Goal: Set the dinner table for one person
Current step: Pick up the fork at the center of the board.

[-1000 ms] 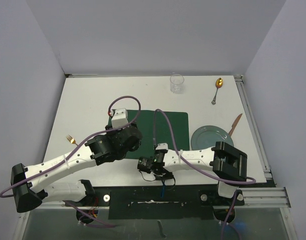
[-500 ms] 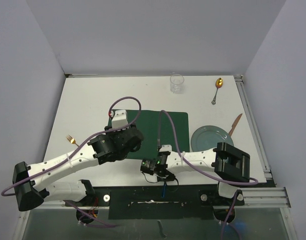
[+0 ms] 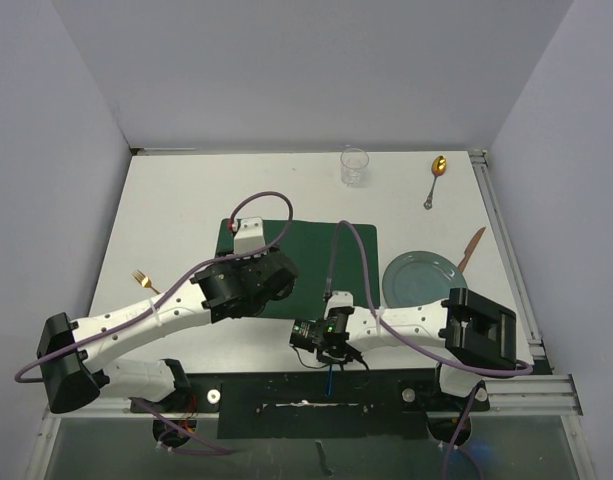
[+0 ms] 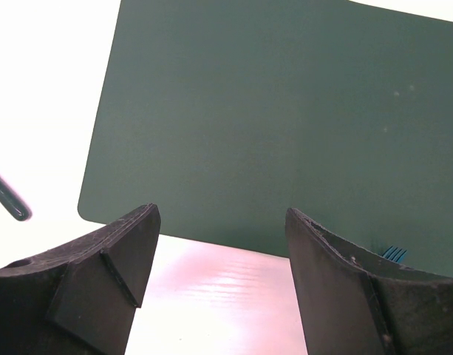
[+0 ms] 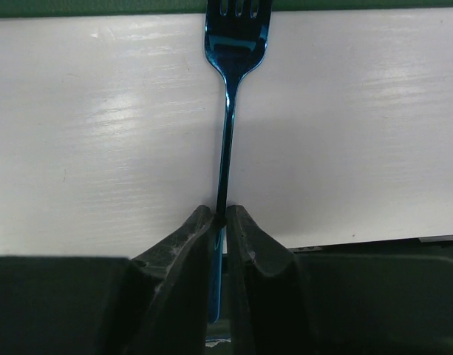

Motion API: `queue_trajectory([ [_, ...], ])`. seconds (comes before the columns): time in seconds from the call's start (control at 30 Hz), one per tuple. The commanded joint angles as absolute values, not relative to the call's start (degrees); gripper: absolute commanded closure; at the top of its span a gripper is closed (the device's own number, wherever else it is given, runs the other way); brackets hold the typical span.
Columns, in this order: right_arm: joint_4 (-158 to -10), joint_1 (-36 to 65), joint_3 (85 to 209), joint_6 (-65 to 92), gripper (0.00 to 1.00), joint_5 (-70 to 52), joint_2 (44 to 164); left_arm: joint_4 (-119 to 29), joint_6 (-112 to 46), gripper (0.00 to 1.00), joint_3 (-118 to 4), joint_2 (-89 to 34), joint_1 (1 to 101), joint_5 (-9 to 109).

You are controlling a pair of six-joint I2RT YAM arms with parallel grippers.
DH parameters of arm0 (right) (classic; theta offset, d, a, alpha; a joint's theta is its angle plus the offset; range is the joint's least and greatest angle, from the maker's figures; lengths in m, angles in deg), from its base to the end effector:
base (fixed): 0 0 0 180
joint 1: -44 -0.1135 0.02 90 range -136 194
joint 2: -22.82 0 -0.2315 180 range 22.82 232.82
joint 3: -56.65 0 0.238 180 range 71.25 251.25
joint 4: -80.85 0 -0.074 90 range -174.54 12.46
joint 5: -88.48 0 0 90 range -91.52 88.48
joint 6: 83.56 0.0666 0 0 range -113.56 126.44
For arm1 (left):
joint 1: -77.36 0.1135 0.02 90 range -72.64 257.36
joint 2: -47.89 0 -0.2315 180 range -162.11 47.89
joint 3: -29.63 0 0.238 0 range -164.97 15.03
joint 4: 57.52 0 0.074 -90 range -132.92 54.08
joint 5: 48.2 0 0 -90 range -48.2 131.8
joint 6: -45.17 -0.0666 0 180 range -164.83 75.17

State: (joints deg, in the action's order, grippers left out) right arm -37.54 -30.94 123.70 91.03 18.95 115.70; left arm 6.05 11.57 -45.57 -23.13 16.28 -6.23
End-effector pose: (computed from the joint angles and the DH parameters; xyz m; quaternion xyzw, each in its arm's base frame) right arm 0.0880 0.2372 0.1048 0.0867 0.9800 -0.0099 0.1787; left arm 0.1606 -0.1883 0.2477 -0.0714 0.8847 -0.0024 0.4607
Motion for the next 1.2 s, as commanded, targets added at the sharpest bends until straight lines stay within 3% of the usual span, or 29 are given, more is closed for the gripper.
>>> queue_trajectory([
  [0.0,-38.82,-30.31,119.77,92.84,0.93,19.73,119.61,6.12,11.33,0.32,-48.82,-23.59,16.45,-8.45],
  [0.07,-38.48,-30.36,120.11,92.85,1.0,19.46,120.87,6.12,11.21,0.32,-48.87,-23.63,16.45,-8.56],
  [0.33,-35.82,-30.6,122.45,93.02,1.0,20.55,122.86,6.56,11.46,0.32,-48.39,-23.07,16.45,-8.92],
  [0.87,-23.4,-33.98,127.95,98.72,1.0,35.24,104.1,4.71,11.03,0.32,-47.79,-23.55,16.63,-8.87],
  [1.17,-23.54,-32.78,128.03,95.36,0.98,33.32,107.46,4.18,10.54,0.32,-47.79,-24.08,16.72,-8.3],
])
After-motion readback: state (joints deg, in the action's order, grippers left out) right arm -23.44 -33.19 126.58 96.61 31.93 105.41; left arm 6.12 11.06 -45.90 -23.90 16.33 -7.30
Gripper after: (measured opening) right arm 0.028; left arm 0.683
